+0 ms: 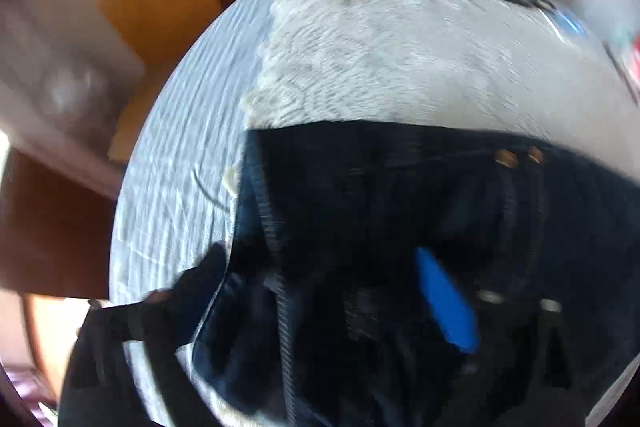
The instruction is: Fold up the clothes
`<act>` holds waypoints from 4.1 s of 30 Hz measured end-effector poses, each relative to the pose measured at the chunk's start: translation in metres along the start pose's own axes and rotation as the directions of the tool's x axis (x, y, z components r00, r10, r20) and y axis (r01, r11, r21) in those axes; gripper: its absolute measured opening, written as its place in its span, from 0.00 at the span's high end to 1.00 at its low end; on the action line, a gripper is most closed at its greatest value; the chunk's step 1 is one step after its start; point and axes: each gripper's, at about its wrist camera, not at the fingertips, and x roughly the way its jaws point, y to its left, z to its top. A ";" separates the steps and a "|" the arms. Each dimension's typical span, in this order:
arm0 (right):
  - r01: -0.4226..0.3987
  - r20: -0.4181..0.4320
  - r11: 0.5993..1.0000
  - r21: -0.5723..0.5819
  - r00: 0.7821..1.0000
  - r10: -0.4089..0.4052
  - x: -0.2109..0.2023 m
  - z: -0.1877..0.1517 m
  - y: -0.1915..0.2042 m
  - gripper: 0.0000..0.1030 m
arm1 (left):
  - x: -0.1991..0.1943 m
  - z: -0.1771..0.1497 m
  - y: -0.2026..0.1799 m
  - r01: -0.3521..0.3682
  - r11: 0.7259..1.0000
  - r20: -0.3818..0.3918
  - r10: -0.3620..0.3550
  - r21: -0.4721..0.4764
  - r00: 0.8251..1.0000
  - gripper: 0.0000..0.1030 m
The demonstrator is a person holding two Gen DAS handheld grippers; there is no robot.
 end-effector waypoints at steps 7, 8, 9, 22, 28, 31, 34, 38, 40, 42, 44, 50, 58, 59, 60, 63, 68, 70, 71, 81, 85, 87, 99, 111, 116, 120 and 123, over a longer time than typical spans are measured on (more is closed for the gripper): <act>0.017 0.040 0.996 0.091 0.999 -0.021 -0.037 -0.028 -0.034 0.93 | -0.062 -0.035 0.010 0.138 0.989 0.065 -0.135 -0.057 0.989 0.00; 0.006 0.038 0.998 0.069 0.999 -0.009 -0.041 -0.036 -0.030 0.92 | -0.072 -0.042 0.010 0.149 0.988 0.080 -0.145 -0.049 0.986 0.00; 0.017 0.032 0.999 0.037 0.999 -0.018 -0.045 -0.049 -0.026 0.89 | -0.081 -0.052 0.004 0.158 0.987 0.096 -0.155 -0.024 0.983 0.00; -0.010 0.007 1.000 0.028 1.000 0.009 -0.030 -0.090 -0.018 0.67 | -0.049 -0.101 -0.061 0.052 0.993 0.064 -0.058 0.103 0.996 0.00; 0.020 0.006 1.000 -0.021 1.000 -0.020 -0.029 -0.091 -0.010 0.66 | -0.054 -0.113 -0.055 0.053 0.996 0.139 -0.063 0.077 0.988 0.00; 0.016 0.013 0.999 -0.032 1.000 -0.015 -0.029 -0.093 -0.011 0.66 | -0.055 -0.116 -0.057 0.024 0.997 0.156 -0.035 0.074 0.987 0.00; 0.020 0.001 0.999 -0.035 1.000 -0.020 -0.029 -0.091 -0.010 0.66 | -0.057 -0.115 -0.057 0.010 0.999 0.146 -0.015 0.036 0.989 0.00; 0.024 -0.023 0.988 -0.149 0.999 -0.027 -0.027 -0.091 -0.005 0.64 | -0.066 -0.107 -0.065 -0.042 0.999 0.056 0.044 -0.023 0.997 0.00; -0.020 -0.043 0.980 -0.197 0.999 0.011 -0.027 -0.089 -0.007 0.64 | -0.090 -0.116 -0.070 0.066 0.988 0.061 -0.058 -0.143 0.996 0.00; -0.090 -0.072 0.966 -0.241 0.995 0.075 -0.026 -0.086 -0.016 0.67 | -0.107 -0.131 -0.082 0.155 0.957 0.085 -0.138 -0.244 0.987 0.00; -0.123 -0.111 0.953 -0.278 0.989 0.095 -0.026 -0.081 -0.024 0.84 | -0.119 -0.151 -0.110 0.177 0.927 0.083 -0.158 -0.330 0.984 0.00; -0.138 -0.077 0.857 -0.497 0.990 0.115 -0.049 -0.024 -0.025 0.95 | -0.116 -0.170 -0.174 0.155 0.910 0.022 -0.159 -0.385 0.987 0.27; -0.128 -0.186 0.811 -0.571 0.982 0.025 0.023 0.038 -0.010 1.00 | -0.092 -0.174 -0.190 0.047 0.924 -0.026 -0.061 -0.380 0.998 0.18; -0.172 -0.209 0.834 -0.524 0.975 0.070 0.024 0.045 -0.017 1.00 | -0.093 -0.175 -0.191 0.047 0.924 -0.014 -0.056 -0.380 0.998 0.13; -0.203 -0.241 0.850 -0.486 0.966 0.093 0.024 0.051 -0.024 1.00 | -0.092 -0.176 -0.193 0.039 0.926 -0.007 -0.045 -0.376 0.999 0.10; -0.162 -0.183 0.823 -0.544 0.981 0.073 0.006 0.053 -0.026 0.99 | -0.088 -0.184 -0.191 0.008 0.888 -0.056 -0.038 -0.460 0.998 0.02; -0.197 -0.184 0.712 -0.674 0.978 0.096 -0.019 0.054 -0.033 0.97 | -0.110 -0.194 -0.217 0.035 0.836 -0.045 -0.071 -0.547 0.996 0.02; -0.210 -0.193 0.666 -0.715 0.976 0.100 -0.023 0.056 -0.037 0.96 | -0.125 -0.197 -0.245 0.037 0.831 -0.013 -0.053 -0.555 0.998 0.02; -0.227 -0.207 0.644 -0.731 0.972 0.108 -0.023 0.059 -0.040 0.95 | -0.129 -0.199 -0.257 0.040 0.827 -0.005 -0.052 -0.561 0.999 0.02; -0.379 -0.342 0.413 -0.828 0.925 0.164 -0.020 0.074 -0.075 0.86 | -0.134 -0.203 -0.374 -0.032 0.774 -0.026 0.020 -0.633 0.999 0.02; -0.417 -0.371 0.338 -0.844 0.908 0.193 -0.015 0.080 -0.074 0.74 | -0.114 -0.198 -0.391 -0.076 0.747 -0.057 0.050 -0.661 0.997 0.00; -0.430 -0.385 0.295 -0.853 0.901 0.199 -0.010 0.081 -0.072 0.69 | -0.114 -0.202 -0.395 -0.101 0.748 -0.043 0.096 -0.656 0.994 0.00; -0.483 -0.454 0.122 -0.867 0.866 0.209 0.028 0.081 -0.039 0.66 | -0.110 -0.194 -0.382 -0.155 0.712 -0.034 0.181 -0.685 0.983 0.00; -0.419 -0.397 0.055 -0.906 0.888 0.231 0.030 0.059 -0.037 0.68 | -0.117 -0.189 -0.379 -0.113 0.790 0.039 0.170 -0.603 0.985 0.44; -0.507 -0.462 0.198 -0.839 0.855 0.234 0.011 0.059 -0.041 0.75 | -0.149 -0.208 -0.352 -0.035 0.772 0.059 0.093 -0.635 0.994 0.63; -0.546 -0.482 0.218 -0.809 0.828 0.287 -0.024 0.052 -0.034 0.76 | -0.188 -0.205 -0.337 -0.029 0.806 0.121 0.124 -0.591 0.985 0.68; -0.566 -0.474 0.242 -0.788 0.809 0.349 -0.048 0.060 -0.010 0.78 | -0.210 -0.196 -0.312 0.009 0.806 0.174 0.117 -0.592 0.978 0.70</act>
